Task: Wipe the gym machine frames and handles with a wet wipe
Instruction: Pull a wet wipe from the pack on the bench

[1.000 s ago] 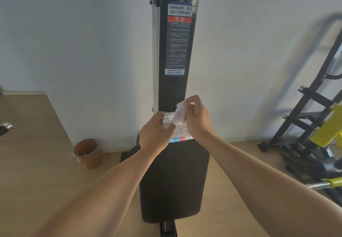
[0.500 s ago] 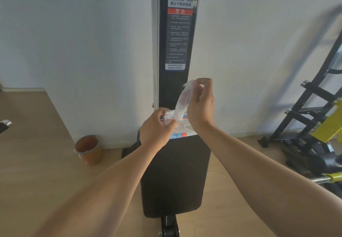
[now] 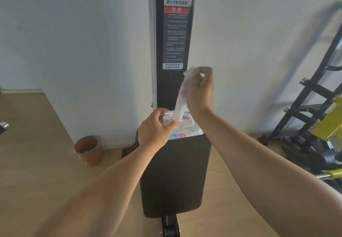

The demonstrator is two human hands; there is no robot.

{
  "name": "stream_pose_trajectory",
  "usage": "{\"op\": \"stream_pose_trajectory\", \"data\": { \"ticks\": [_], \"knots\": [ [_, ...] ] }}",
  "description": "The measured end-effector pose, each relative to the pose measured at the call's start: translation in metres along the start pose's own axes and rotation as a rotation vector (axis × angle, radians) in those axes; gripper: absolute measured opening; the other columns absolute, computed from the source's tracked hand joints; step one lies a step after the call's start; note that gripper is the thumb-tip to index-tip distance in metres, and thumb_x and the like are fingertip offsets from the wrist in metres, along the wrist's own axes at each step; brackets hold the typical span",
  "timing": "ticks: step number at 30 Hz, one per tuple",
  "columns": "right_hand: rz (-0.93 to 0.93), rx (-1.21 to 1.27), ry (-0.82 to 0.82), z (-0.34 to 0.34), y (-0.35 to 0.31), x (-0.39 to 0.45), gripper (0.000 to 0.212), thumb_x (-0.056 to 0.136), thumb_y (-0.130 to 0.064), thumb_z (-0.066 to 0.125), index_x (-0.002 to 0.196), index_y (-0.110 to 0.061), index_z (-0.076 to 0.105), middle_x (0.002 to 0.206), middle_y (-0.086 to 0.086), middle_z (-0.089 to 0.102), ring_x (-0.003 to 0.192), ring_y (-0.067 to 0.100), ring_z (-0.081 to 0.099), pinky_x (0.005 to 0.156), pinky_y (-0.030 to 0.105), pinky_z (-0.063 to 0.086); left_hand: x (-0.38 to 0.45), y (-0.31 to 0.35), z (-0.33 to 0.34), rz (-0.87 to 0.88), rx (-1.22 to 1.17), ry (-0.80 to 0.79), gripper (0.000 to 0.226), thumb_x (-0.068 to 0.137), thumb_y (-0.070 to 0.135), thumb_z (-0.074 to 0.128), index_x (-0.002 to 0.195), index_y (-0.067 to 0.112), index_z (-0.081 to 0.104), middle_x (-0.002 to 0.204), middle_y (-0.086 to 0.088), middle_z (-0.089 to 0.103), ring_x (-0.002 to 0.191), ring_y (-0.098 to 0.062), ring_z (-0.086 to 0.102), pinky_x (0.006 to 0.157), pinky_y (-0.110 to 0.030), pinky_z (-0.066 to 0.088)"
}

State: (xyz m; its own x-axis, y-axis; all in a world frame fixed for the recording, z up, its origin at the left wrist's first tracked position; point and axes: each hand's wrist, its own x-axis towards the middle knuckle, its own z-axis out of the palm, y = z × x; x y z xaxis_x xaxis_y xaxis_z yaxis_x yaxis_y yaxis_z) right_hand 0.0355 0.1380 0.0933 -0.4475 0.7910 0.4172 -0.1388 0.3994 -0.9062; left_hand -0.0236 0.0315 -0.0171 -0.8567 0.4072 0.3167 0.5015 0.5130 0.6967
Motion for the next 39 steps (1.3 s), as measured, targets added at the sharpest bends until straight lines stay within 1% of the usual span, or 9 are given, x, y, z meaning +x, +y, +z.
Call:
{"op": "stream_pose_trajectory", "data": {
  "ticks": [4, 7, 11, 16, 20, 25, 32, 35, 39],
  "knots": [
    [-0.019, -0.191, -0.322, -0.004, 0.001, 0.008, 0.016, 0.096, -0.032, 0.045, 0.092, -0.020, 0.056, 0.083, -0.003, 0.068, 0.070, 0.014, 0.057, 0.063, 0.028, 0.044, -0.001, 0.000, 0.001, -0.006, 0.002, 0.013, 0.032, 0.085, 0.057, 0.063, 0.110, 0.039, 0.055, 0.111, 0.015, 0.070, 0.091, -0.008, 0.066, 0.072, -0.028, 0.058],
    [-0.103, -0.572, -0.701, -0.025, -0.005, 0.011, 0.032, 0.077, -0.048, 0.075, 0.092, -0.024, 0.059, 0.080, -0.005, 0.063, 0.068, 0.012, 0.056, 0.055, 0.027, 0.044, 0.000, -0.001, 0.001, -0.006, 0.017, 0.021, 0.032, 0.084, 0.056, 0.063, 0.110, 0.039, 0.056, 0.110, 0.015, 0.070, 0.091, -0.008, 0.065, 0.075, -0.033, 0.060],
    [-0.190, -1.124, -0.978, -0.049, 0.004, 0.011, 0.047, 0.069, -0.020, 0.087, 0.098, -0.033, 0.052, 0.099, 0.000, 0.057, 0.092, 0.023, 0.057, 0.073, 0.041, 0.053, 0.000, 0.000, 0.002, 0.013, 0.029, 0.019, 0.031, 0.086, 0.055, 0.063, 0.111, 0.037, 0.056, 0.112, 0.014, 0.070, 0.085, -0.006, 0.062, 0.070, -0.029, 0.061],
    [-0.491, -1.211, -0.787, -0.049, -0.002, 0.006, 0.021, 0.088, -0.001, 0.059, 0.097, -0.017, 0.070, 0.096, 0.005, 0.058, 0.087, 0.028, 0.060, 0.062, 0.028, 0.034, 0.000, -0.001, 0.001, 0.015, -0.001, 0.011, 0.032, 0.086, 0.054, 0.064, 0.111, 0.037, 0.056, 0.112, 0.014, 0.069, 0.086, -0.006, 0.062, 0.067, -0.024, 0.057],
    [-0.639, -1.145, -0.689, -0.040, -0.017, -0.001, 0.026, 0.086, 0.001, 0.060, 0.102, -0.017, 0.071, 0.099, 0.005, 0.054, 0.077, 0.023, 0.049, 0.062, 0.030, 0.035, -0.001, 0.000, 0.000, 0.021, -0.013, 0.013, 0.037, 0.086, 0.058, 0.062, 0.114, 0.035, 0.056, 0.113, 0.012, 0.070, 0.087, -0.006, 0.062, 0.066, -0.019, 0.051],
    [-0.752, -1.094, -0.500, -0.037, -0.018, 0.001, 0.028, 0.083, -0.002, 0.060, 0.101, -0.023, 0.068, 0.095, 0.000, 0.053, 0.083, 0.024, 0.059, 0.061, 0.034, 0.046, -0.001, 0.000, 0.000, 0.009, -0.009, 0.011, 0.038, 0.088, 0.056, 0.062, 0.117, 0.033, 0.056, 0.116, 0.010, 0.070, 0.087, -0.005, 0.059, 0.067, -0.019, 0.048],
    [-0.797, -1.004, -0.256, -0.042, -0.020, -0.001, 0.018, 0.084, -0.015, 0.066, 0.091, -0.029, 0.075, 0.078, -0.001, 0.059, 0.062, 0.027, 0.062, 0.052, 0.025, 0.032, -0.001, -0.003, 0.001, 0.024, 0.001, 0.015, 0.033, 0.087, 0.054, 0.063, 0.113, 0.035, 0.056, 0.110, 0.013, 0.068, 0.088, -0.007, 0.063, 0.070, -0.023, 0.056],
    [-0.698, -0.895, -0.143, -0.043, -0.039, 0.007, 0.018, 0.092, -0.040, 0.059, 0.092, -0.025, 0.070, 0.088, -0.003, 0.059, 0.068, 0.026, 0.056, 0.058, 0.028, 0.032, 0.000, -0.003, 0.003, 0.030, 0.019, 0.013, 0.032, 0.087, 0.055, 0.062, 0.112, 0.036, 0.055, 0.104, 0.016, 0.065, 0.087, -0.008, 0.063, 0.068, -0.025, 0.058],
    [-0.270, -0.680, -0.167, -0.040, -0.034, 0.024, 0.030, 0.089, -0.044, 0.057, 0.082, -0.015, 0.058, 0.076, -0.001, 0.055, 0.075, 0.029, 0.052, 0.058, 0.031, 0.032, -0.001, -0.007, 0.004, 0.070, -0.003, 0.014, 0.027, 0.087, 0.051, 0.062, 0.111, 0.039, 0.057, 0.113, 0.017, 0.068, 0.094, -0.008, 0.066, 0.070, -0.035, 0.063]
  ]
}}
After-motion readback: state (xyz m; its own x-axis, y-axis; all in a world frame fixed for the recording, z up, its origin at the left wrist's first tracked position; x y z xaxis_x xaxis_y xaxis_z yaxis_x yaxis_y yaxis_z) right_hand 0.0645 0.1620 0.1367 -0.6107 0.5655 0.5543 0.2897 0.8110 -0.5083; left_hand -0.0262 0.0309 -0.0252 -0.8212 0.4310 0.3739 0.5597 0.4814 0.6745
